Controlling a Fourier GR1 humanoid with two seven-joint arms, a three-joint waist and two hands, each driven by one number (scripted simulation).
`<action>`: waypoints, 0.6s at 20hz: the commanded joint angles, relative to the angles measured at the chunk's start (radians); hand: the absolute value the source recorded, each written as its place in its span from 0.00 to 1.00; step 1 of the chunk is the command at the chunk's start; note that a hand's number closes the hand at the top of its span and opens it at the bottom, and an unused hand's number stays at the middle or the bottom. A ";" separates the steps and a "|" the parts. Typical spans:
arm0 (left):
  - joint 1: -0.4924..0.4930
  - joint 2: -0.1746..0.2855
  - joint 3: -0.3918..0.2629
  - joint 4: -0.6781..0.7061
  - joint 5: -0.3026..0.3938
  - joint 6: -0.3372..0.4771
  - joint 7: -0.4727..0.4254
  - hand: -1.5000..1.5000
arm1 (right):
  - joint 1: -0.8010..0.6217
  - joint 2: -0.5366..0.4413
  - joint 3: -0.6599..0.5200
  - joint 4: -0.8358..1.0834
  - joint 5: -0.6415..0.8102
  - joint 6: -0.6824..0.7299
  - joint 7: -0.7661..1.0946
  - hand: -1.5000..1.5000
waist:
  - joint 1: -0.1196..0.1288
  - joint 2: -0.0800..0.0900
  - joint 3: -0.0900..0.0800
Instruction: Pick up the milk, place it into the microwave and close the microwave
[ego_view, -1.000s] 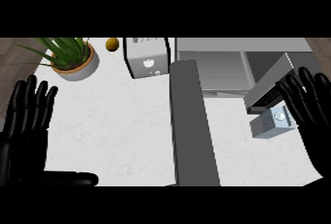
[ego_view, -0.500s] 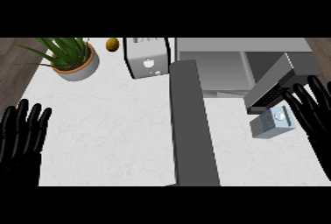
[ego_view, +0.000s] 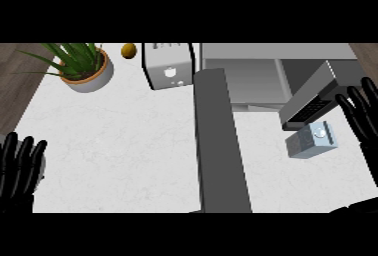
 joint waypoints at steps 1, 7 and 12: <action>0.059 -0.029 -0.035 -0.037 -0.047 0.013 -0.014 0.00 | 0.031 -0.003 -0.041 0.080 0.015 0.047 -0.059 0.00 | -0.001 0.000 0.000; 0.042 0.015 0.053 -0.055 0.047 -0.031 0.021 0.00 | -0.078 -0.005 -0.076 0.376 0.104 0.058 -0.202 0.00 | 0.007 0.002 0.001; 0.084 0.011 0.067 -0.016 0.062 -0.084 -0.024 0.00 | -0.022 0.002 -0.104 0.478 0.143 0.091 -0.328 0.00 | 0.001 0.001 0.000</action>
